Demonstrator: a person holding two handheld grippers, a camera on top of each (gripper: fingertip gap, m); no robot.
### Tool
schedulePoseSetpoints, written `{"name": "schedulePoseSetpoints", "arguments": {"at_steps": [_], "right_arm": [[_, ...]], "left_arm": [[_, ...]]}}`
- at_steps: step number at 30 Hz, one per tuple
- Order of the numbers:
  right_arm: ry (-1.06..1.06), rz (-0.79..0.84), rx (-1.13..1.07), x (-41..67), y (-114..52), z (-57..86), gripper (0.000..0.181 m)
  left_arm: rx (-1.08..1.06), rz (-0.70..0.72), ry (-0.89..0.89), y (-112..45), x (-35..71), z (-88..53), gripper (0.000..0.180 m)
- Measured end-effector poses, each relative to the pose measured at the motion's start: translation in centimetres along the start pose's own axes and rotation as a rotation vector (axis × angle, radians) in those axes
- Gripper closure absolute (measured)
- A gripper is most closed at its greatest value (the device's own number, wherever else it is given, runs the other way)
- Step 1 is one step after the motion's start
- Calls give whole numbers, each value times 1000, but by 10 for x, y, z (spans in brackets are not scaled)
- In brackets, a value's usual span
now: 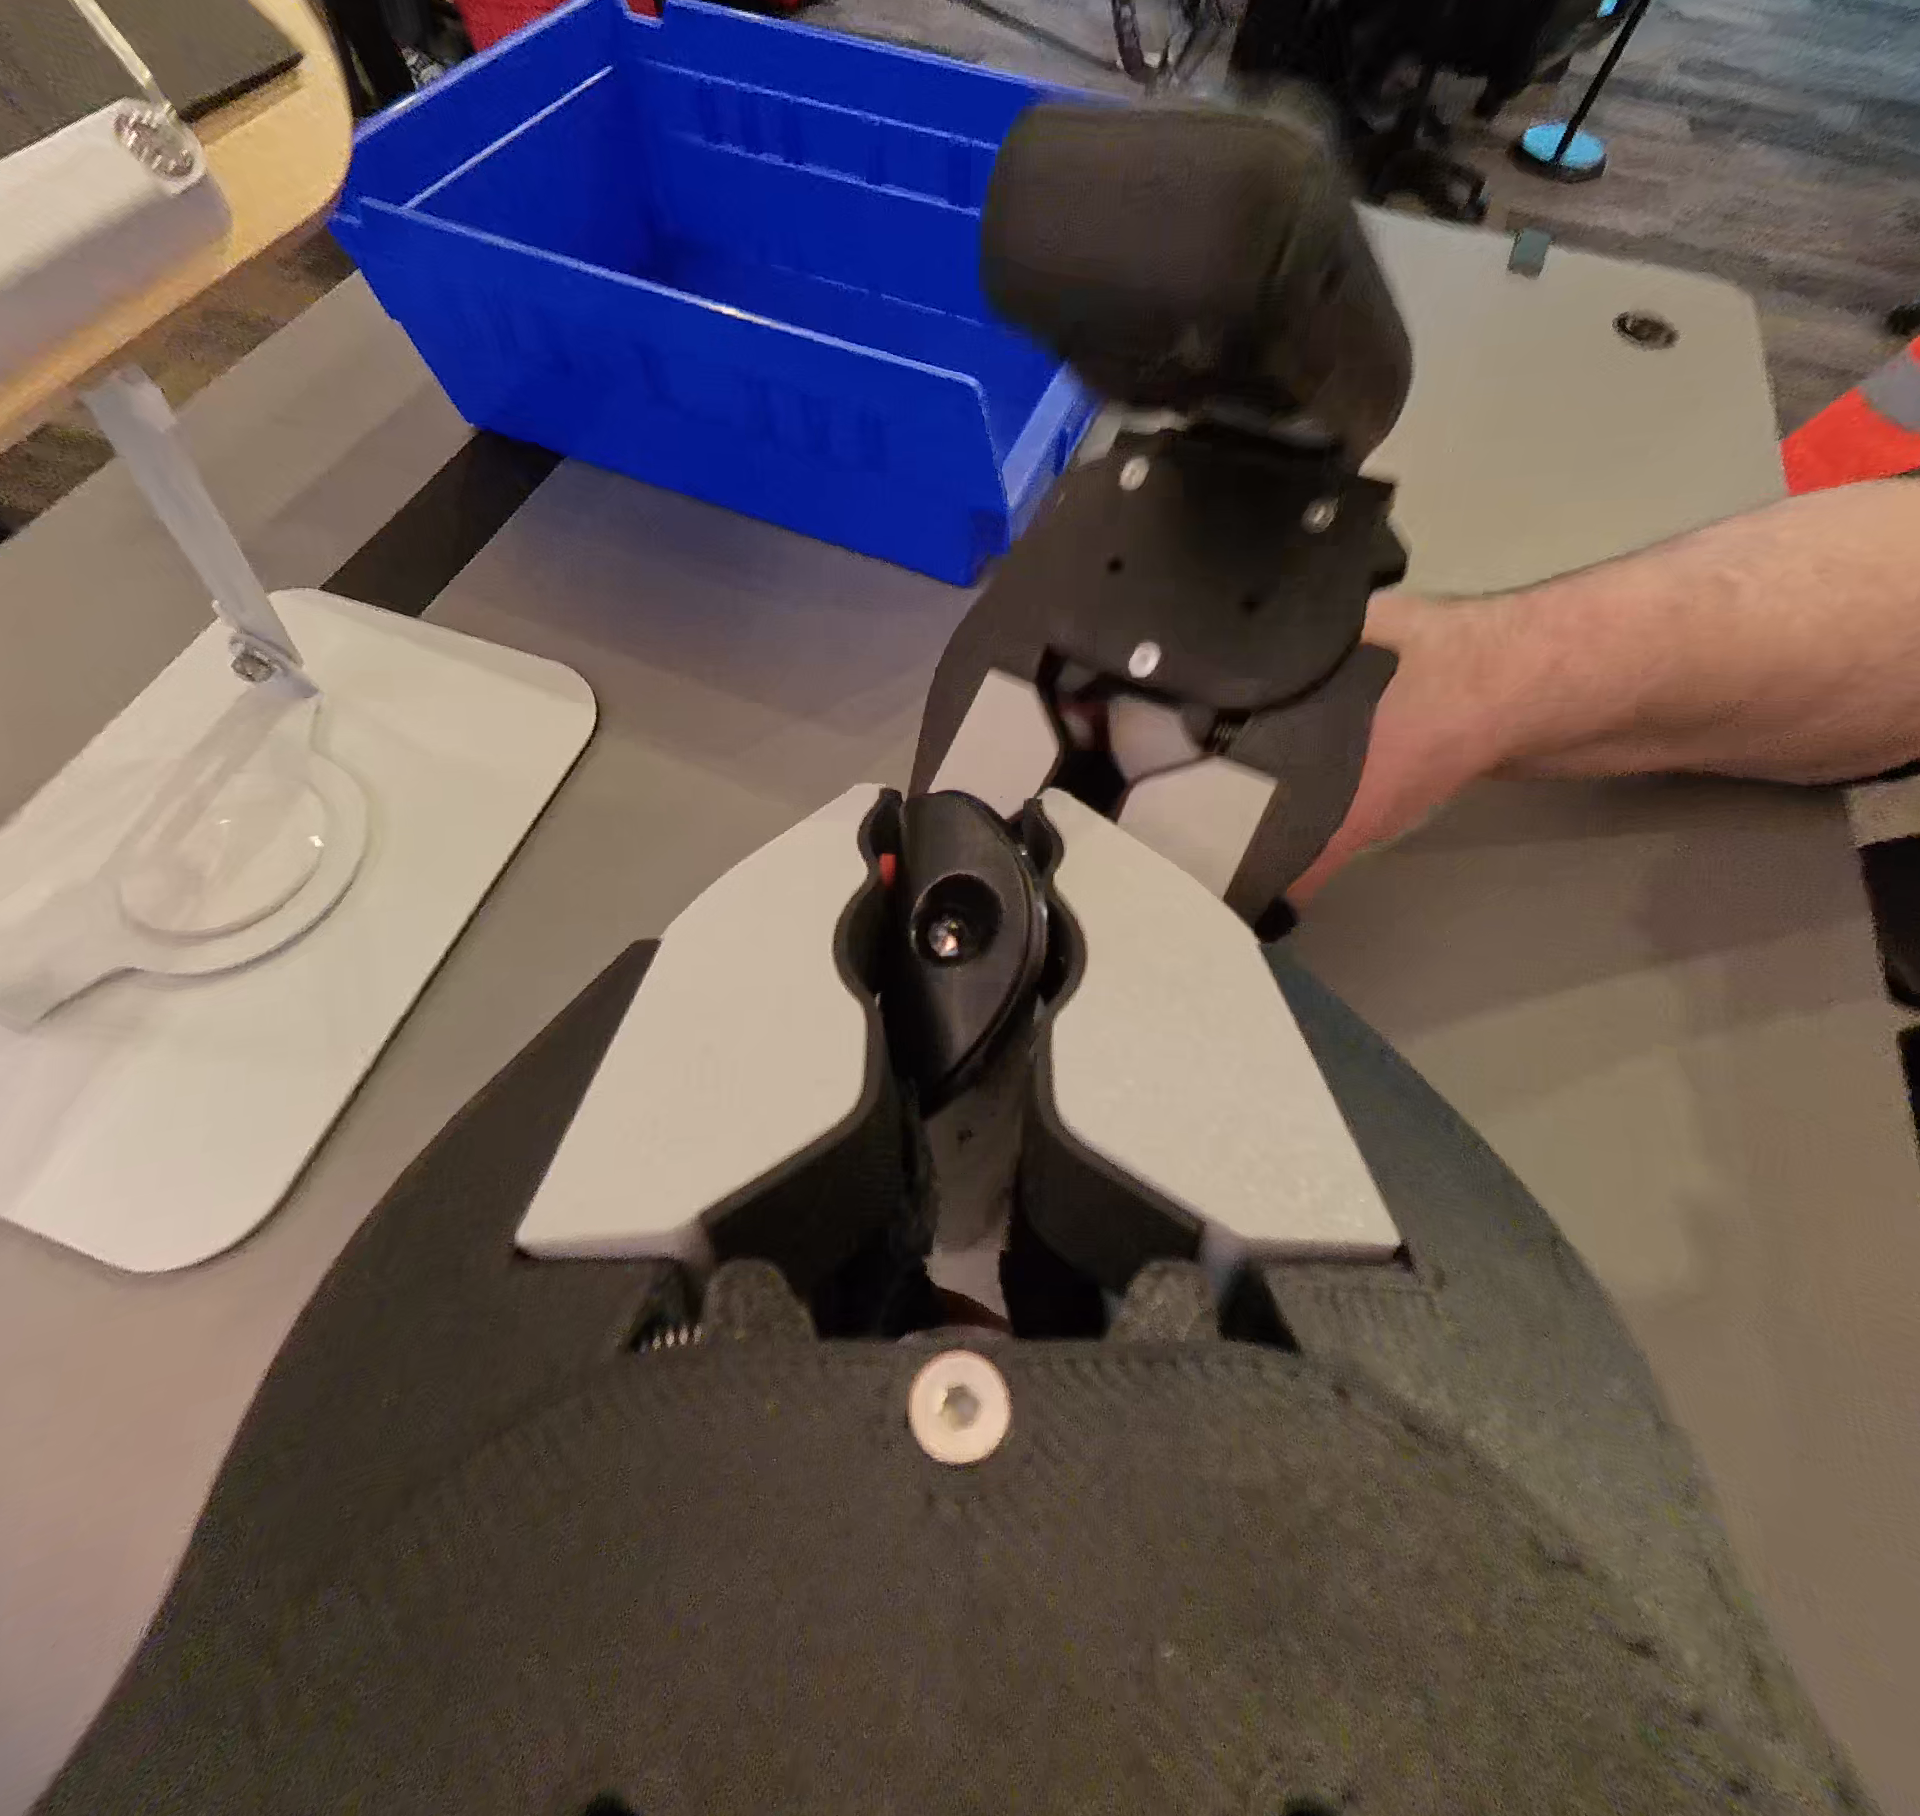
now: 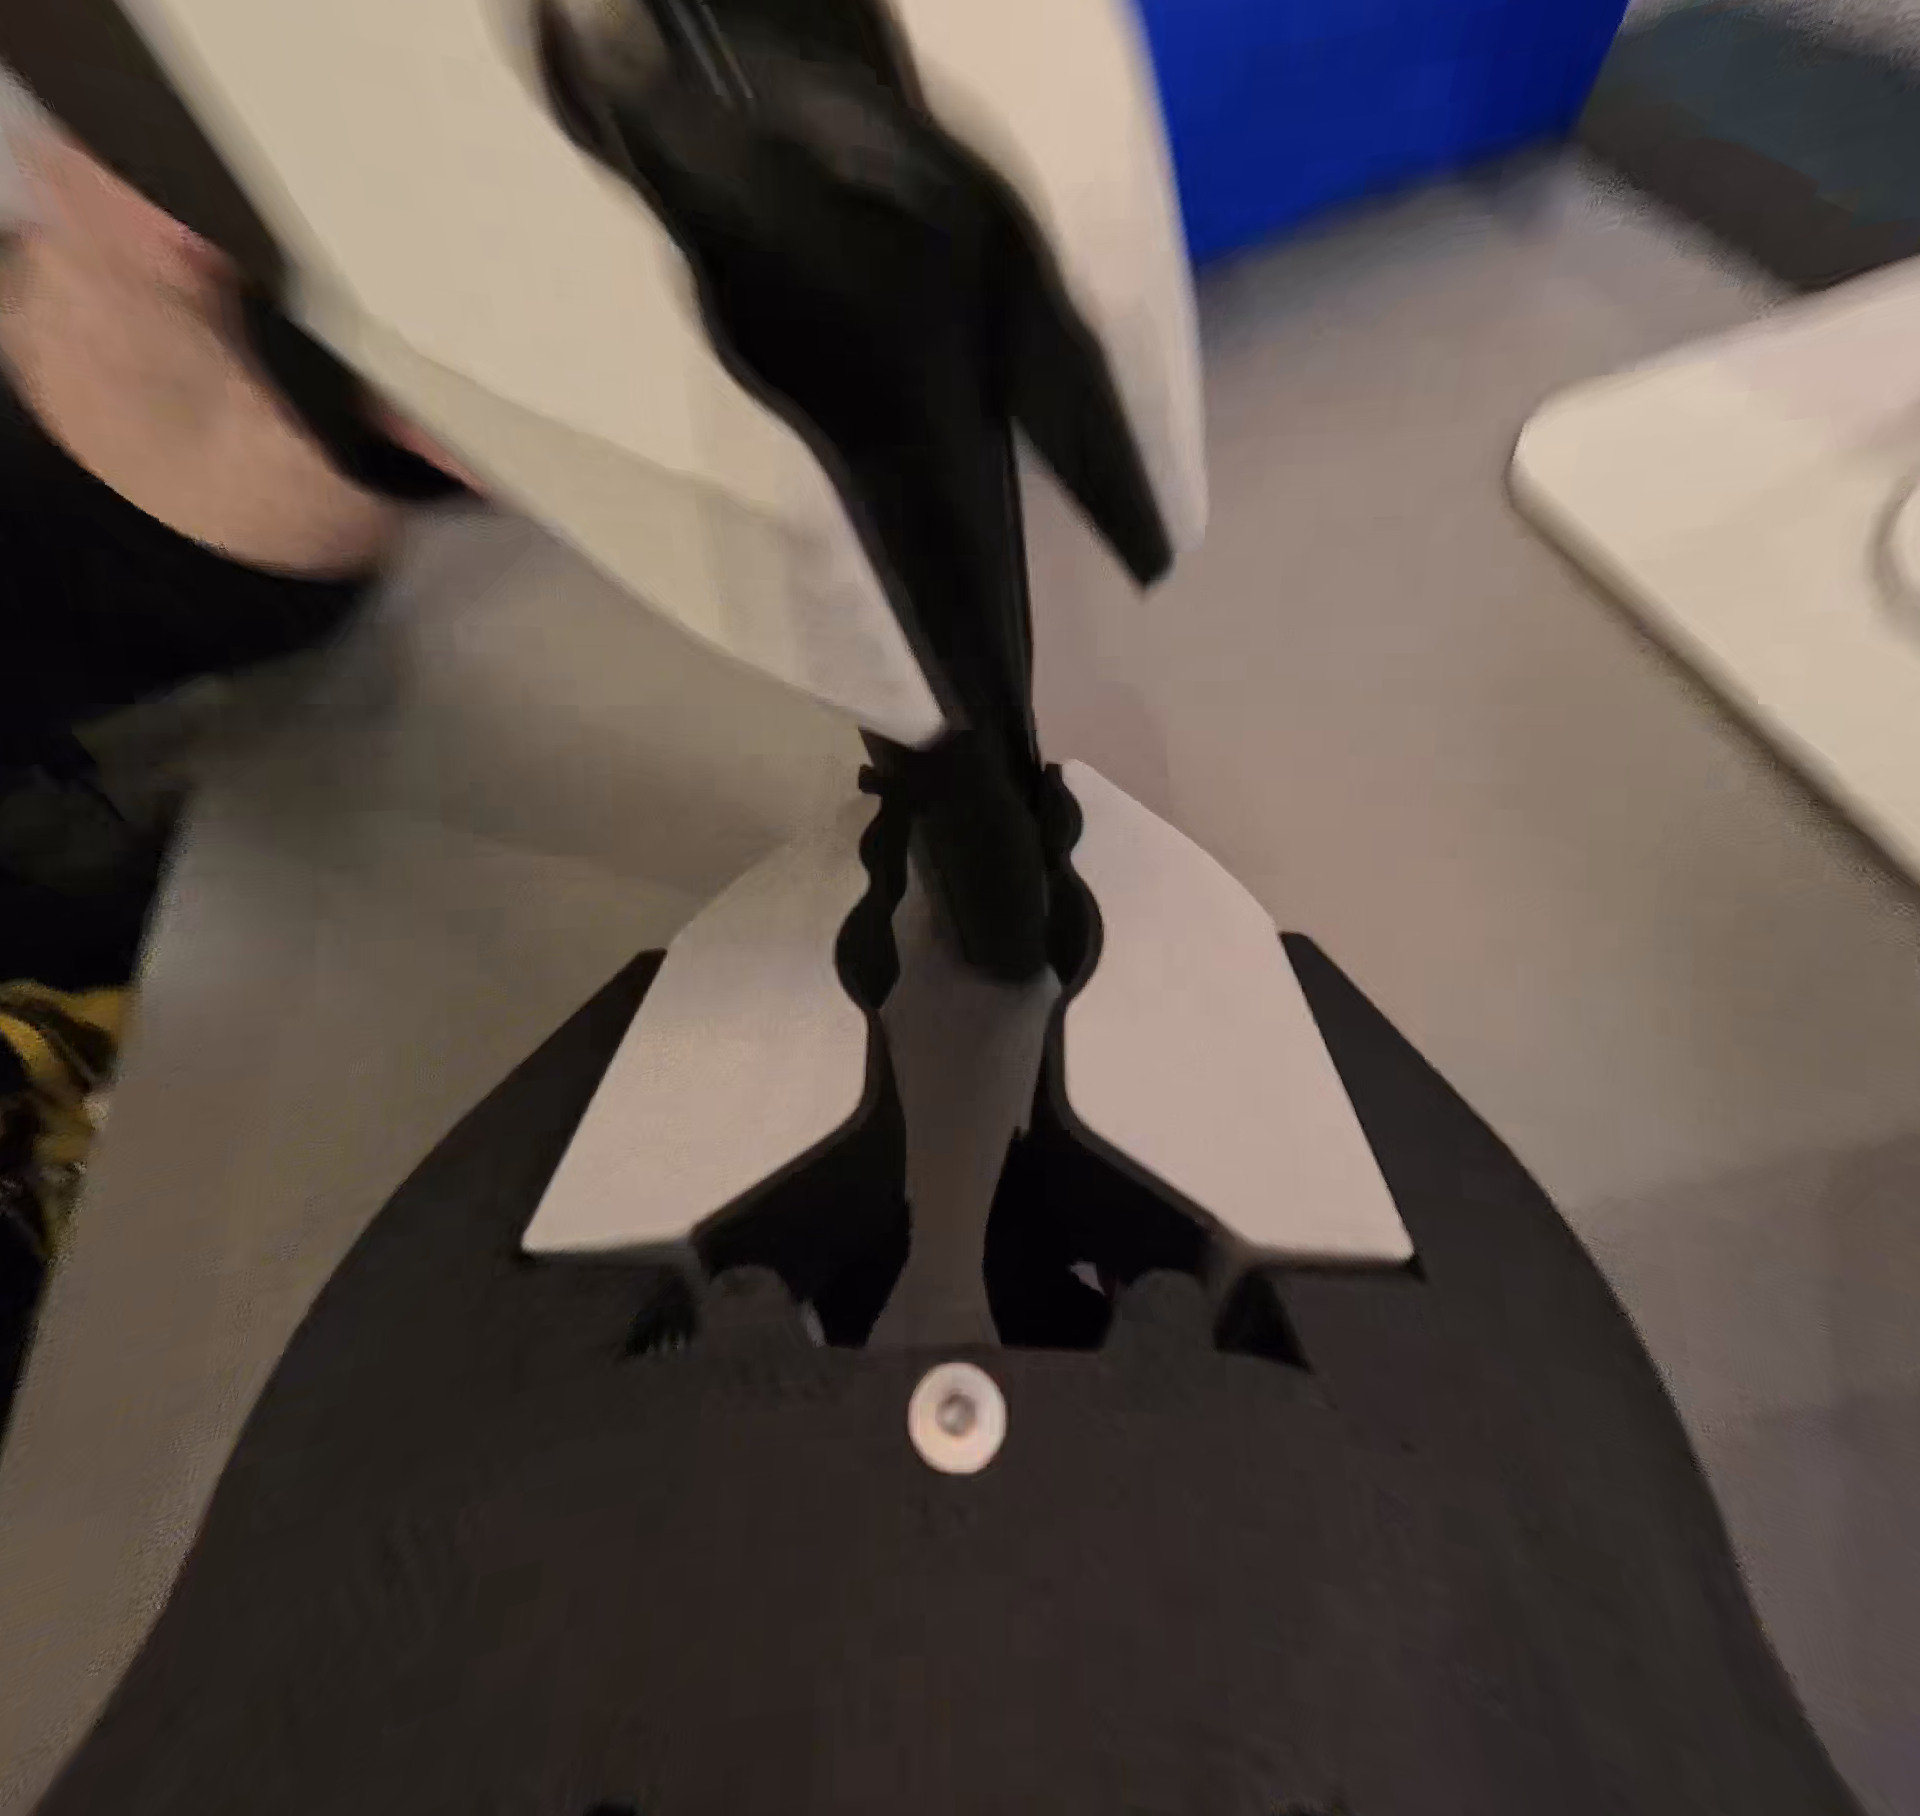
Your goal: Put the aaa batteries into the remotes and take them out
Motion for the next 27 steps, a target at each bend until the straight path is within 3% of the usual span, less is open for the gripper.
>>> {"name": "schedulePoseSetpoints", "arguments": {"at_steps": [3, 7, 10, 11, 13, 14, 16, 18, 19, 23, 27], "right_arm": [[42, -11, -43, 0, -11, 1, 156], [36, 114, 10, 7, 1, 1, 156], [-64, 187, 144, 12, 7, 7, 130], [-50, 159, 74, 12, 5, 11, 116], [29, 137, -41, 15, 1, 6, 110], [39, 80, -144, 12, -3, 9, 96], [89, -32, -351, 4, -7, 19, 86], [124, -53, -417, 3, -8, 14, 105], [149, -75, -446, 1, -9, 13, 124], [189, -23, -401, 5, -1, 10, 129], [195, 124, -21, 18, 9, -21, 129]], "left_arm": [[73, -63, -107, -11, 2, 11, 156], [-24, 66, 54, 4, 5, -8, 157], [-24, 147, 138, 8, 7, -18, 156], [-35, 188, 184, 8, 6, -20, 156], [-52, 266, 269, 7, 7, -24, 156], [-38, 305, 300, 9, 8, -25, 157], [-21, 385, 362, 14, 11, -26, 156], [-27, 483, 443, 22, 15, -28, 157], [-43, 502, 471, 22, 16, -26, 156], [-64, 575, 431, 32, 18, -19, 153], [-144, 598, 214, 48, 20, 2, 128]]}}
Point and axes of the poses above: each gripper's, where its closed fingertips meet, y back along the fingers, x out of its top, z = x × y across the jaws, the point moved 2 cm from there along y, back along the fingers, and after that the axes turned 12 degrees about -z, right-handed, at the moved point
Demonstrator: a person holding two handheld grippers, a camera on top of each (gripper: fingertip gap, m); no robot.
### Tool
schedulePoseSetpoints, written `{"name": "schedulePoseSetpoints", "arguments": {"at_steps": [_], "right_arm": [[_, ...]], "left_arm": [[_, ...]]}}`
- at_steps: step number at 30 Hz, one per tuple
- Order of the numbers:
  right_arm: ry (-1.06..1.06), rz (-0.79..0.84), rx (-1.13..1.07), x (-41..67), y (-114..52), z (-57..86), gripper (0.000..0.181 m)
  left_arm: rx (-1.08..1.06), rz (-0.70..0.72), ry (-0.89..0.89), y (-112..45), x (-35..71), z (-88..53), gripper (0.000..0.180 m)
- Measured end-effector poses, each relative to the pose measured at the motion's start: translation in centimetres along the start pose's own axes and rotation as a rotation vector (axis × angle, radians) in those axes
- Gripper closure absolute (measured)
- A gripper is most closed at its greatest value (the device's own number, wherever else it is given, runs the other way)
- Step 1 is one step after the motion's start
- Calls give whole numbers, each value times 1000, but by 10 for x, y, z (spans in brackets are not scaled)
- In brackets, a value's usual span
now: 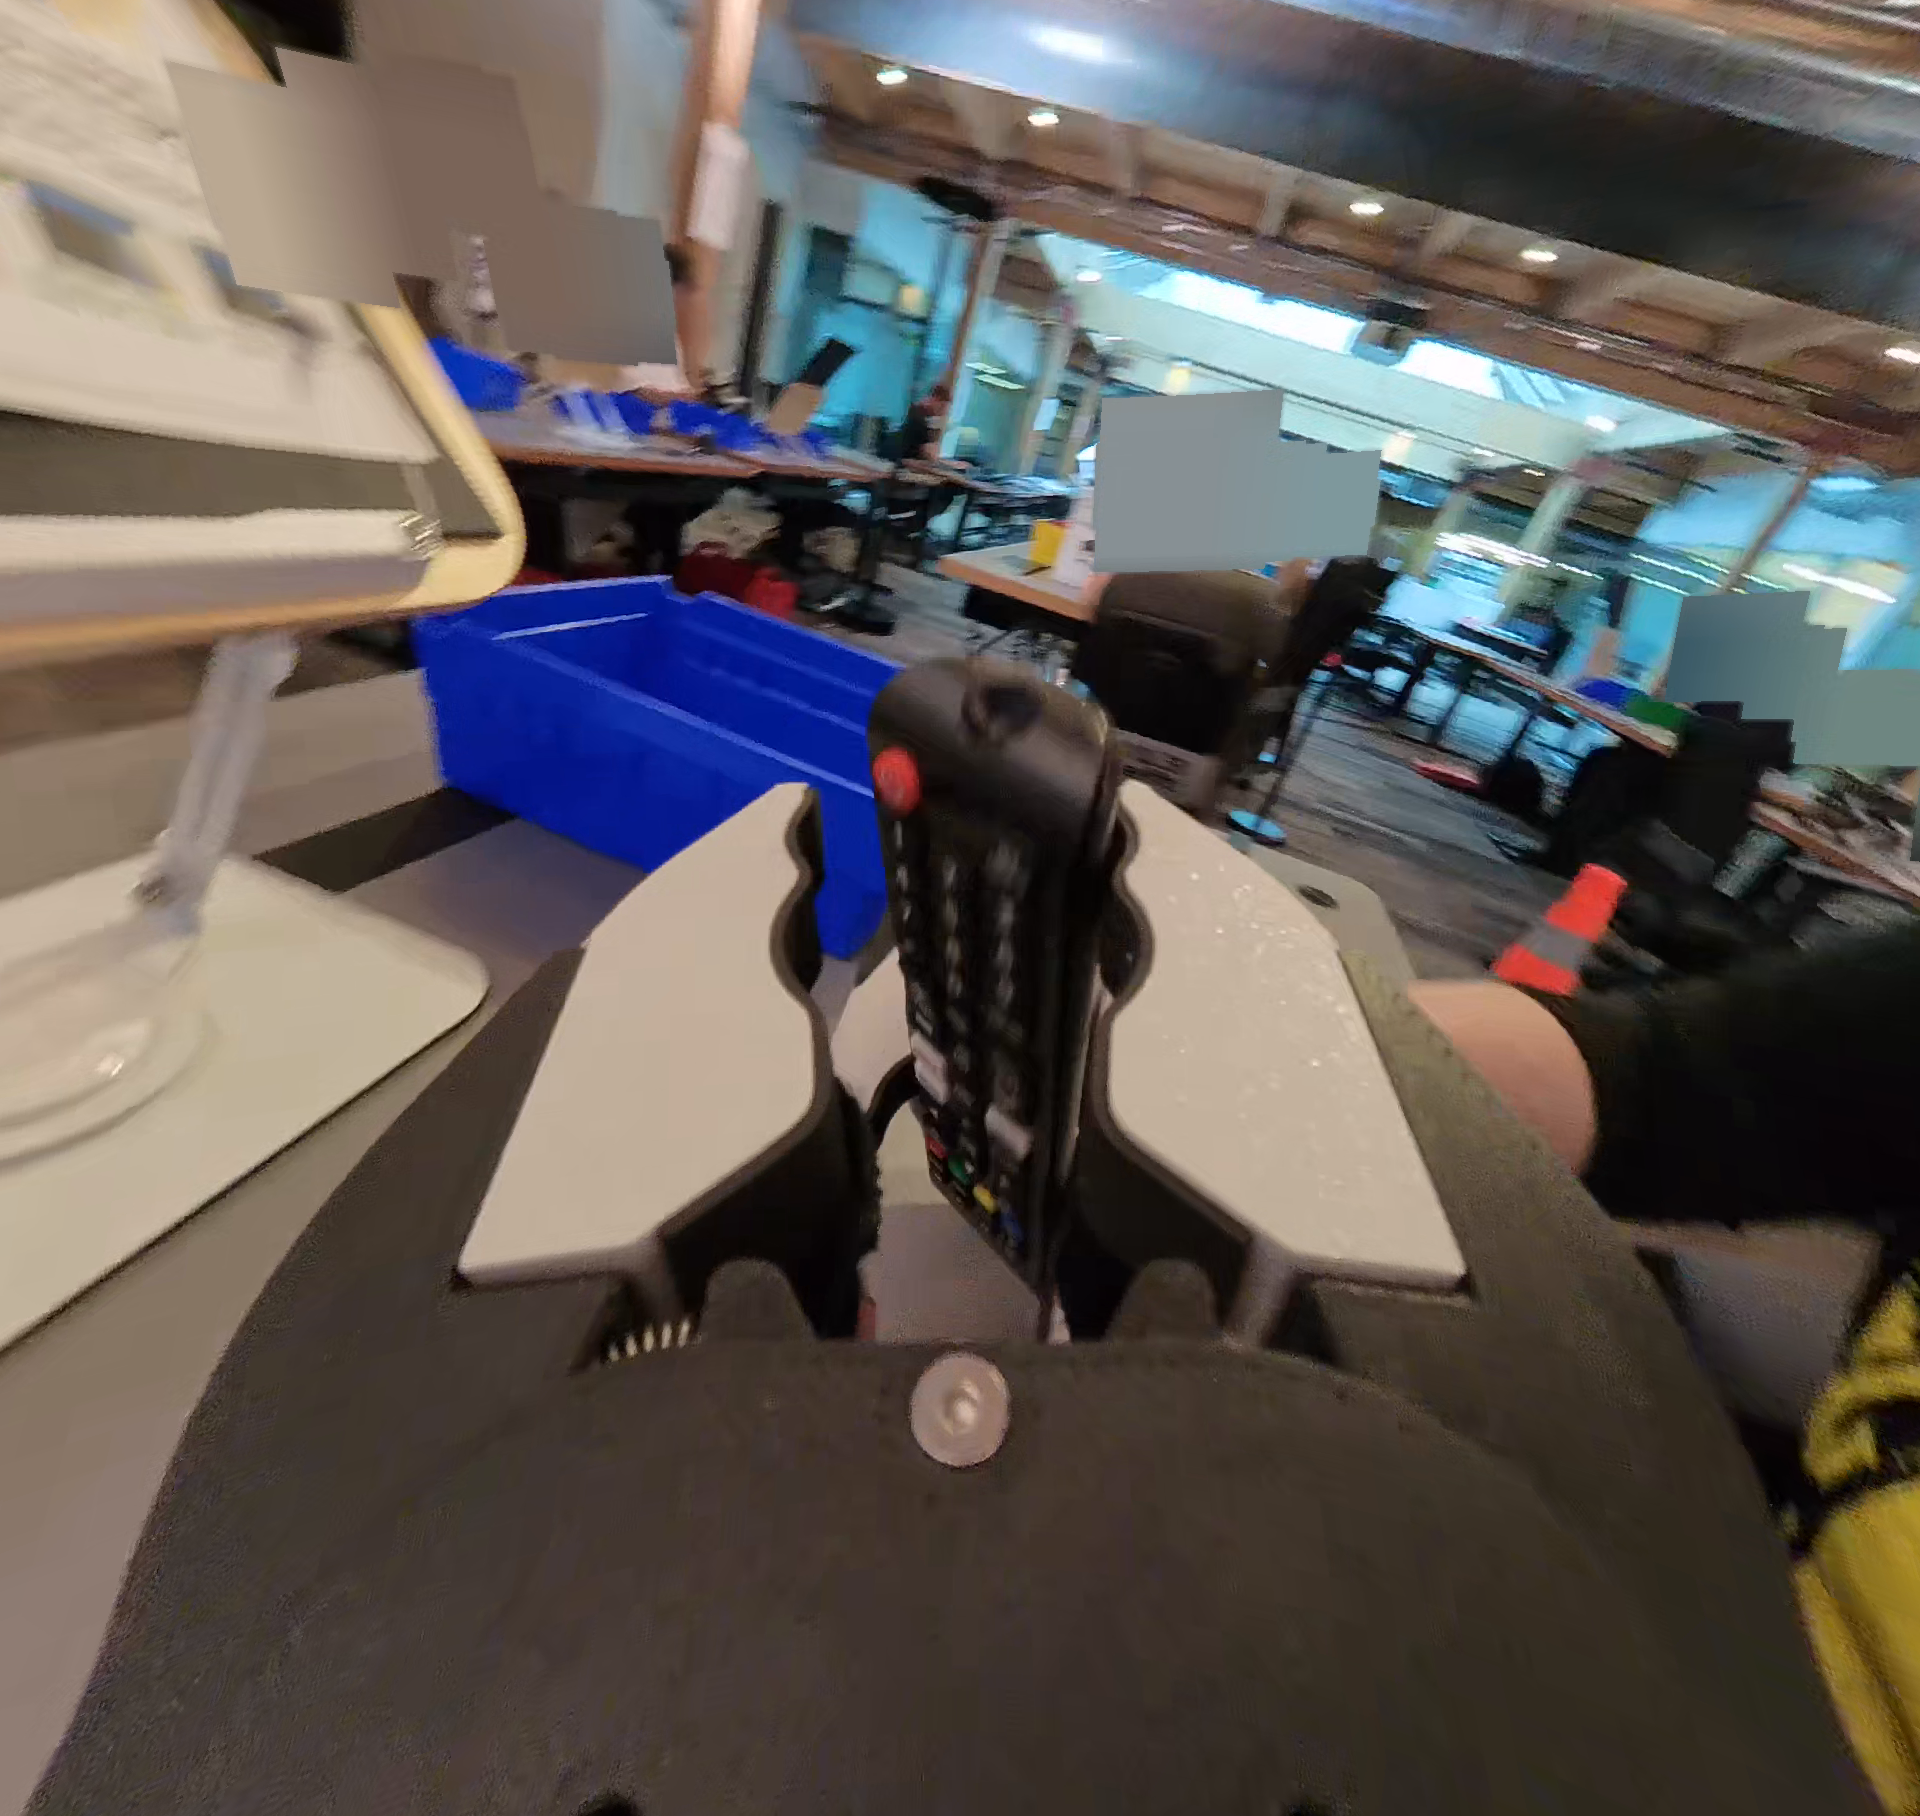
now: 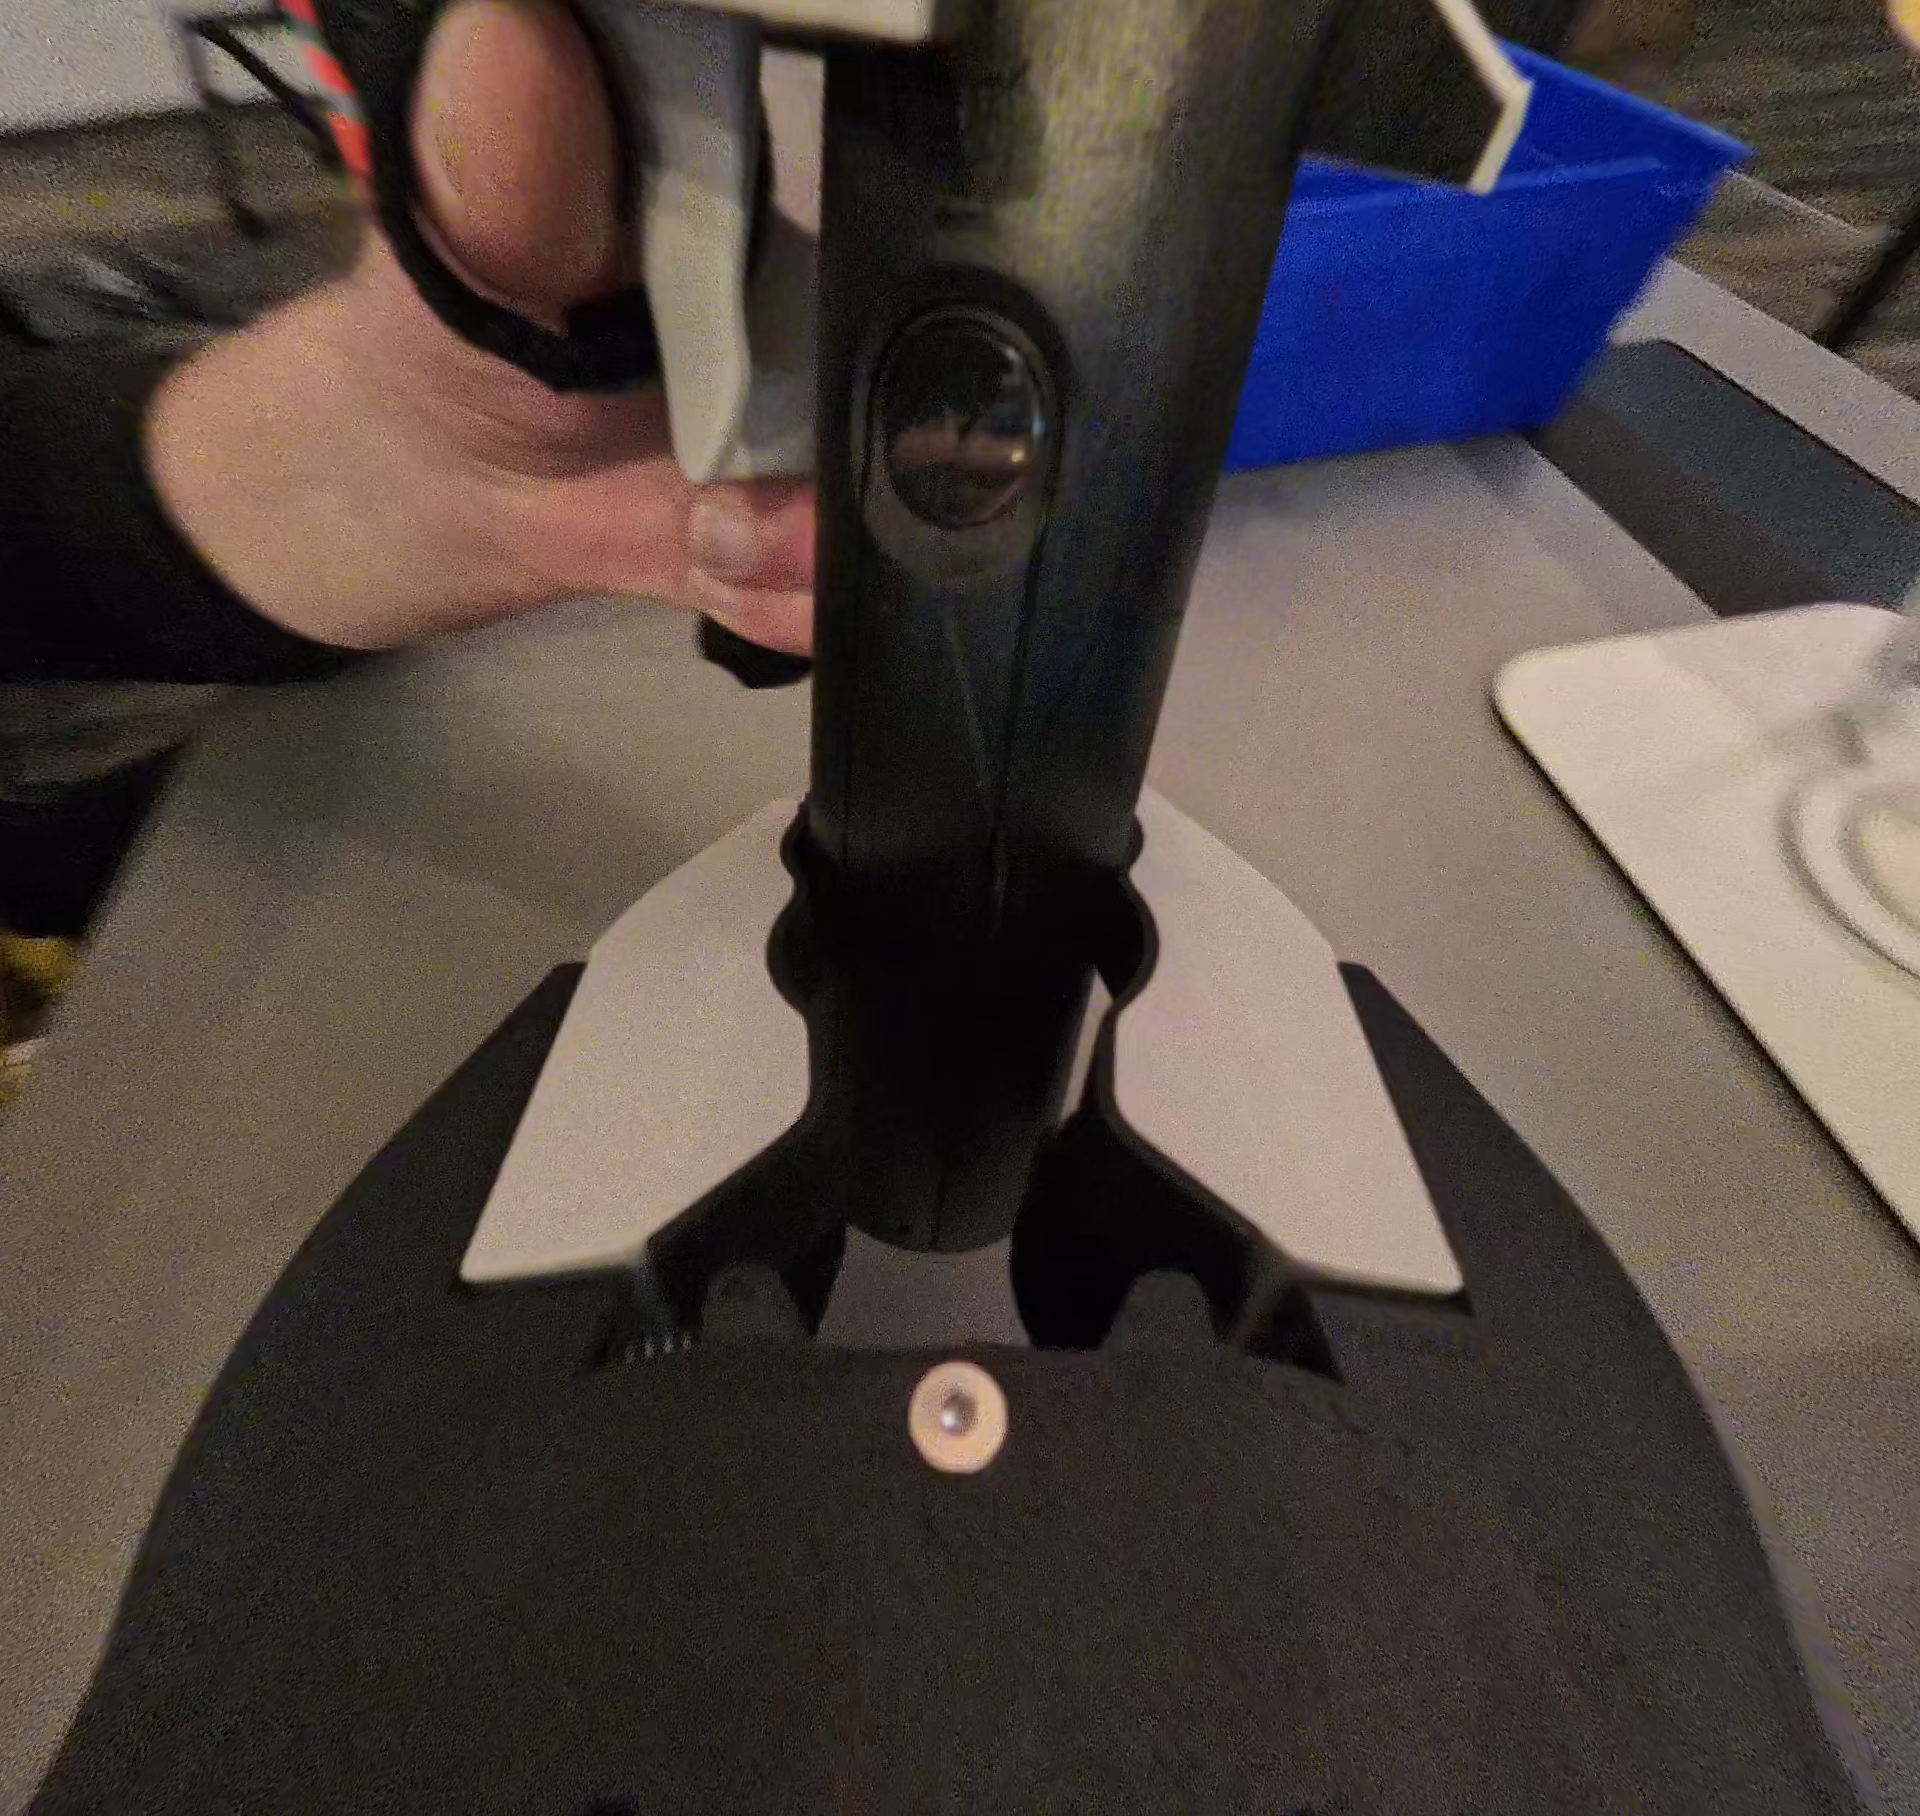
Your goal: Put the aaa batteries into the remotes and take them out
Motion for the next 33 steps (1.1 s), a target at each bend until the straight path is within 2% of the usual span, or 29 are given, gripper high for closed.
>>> {"name": "schedulePoseSetpoints", "arguments": {"at_steps": [3, 6, 8, 11, 15, 17, 19, 20, 22, 23, 26, 28, 31, 33], "right_arm": [[32, 55, 163, 6, 12, -12, 129], [90, -70, 252, -8, 5, -21, 129], [119, -122, 339, -17, -1, -33, 129], [140, -126, 424, -19, -5, -45, 129], [143, -146, 429, -26, -12, -45, 129], [124, -112, 438, -24, -13, -46, 129], [64, -45, 468, -15, -5, -42, 116], [31, 14, 472, -8, 1, -39, 115], [-51, 185, 523, 10, 19, -33, 122], [-100, 242, 518, 13, 24, -26, 131], [-170, 261, 591, 11, 23, -25, 153], [-179, 173, 606, 3, 7, -31, 130], [-199, 186, 694, 2, 3, -35, 145], [-210, 201, 726, 2, 1, -37, 146]], "left_arm": [[-96, -54, -119, 6, -7, 11, 115], [-179, -47, -193, 10, -9, 25, 112], [-219, -46, -245, 9, -12, 37, 111], [-246, -99, -278, 5, -24, 43, 120], [-250, -69, -270, 5, -30, 43, 120], [-247, -58, -290, 6, -33, 45, 121], [-226, -62, -335, 6, -35, 48, 121], [-211, -72, -361, 6, -37, 49, 121], [-194, -87, -389, 7, -42, 51, 121], [-199, -90, -389, 7, -44, 52, 121], [-197, -121, -435, 4, -52, 57, 121], [-205, -137, -462, 1, -57, 61, 121], [-188, -156, -473, 3, -63, 58, 121], [-194, -146, -464, 5, -64, 58, 121]]}}
Point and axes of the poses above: each gripper's, where its closed fingertips meet, y back along the fingers, x out of its top, z = x × y across the jaws, the point moved 2 cm from there along y, back along the fingers, and after that the axes turned 12 degrees about -z, right-handed, at the moved point
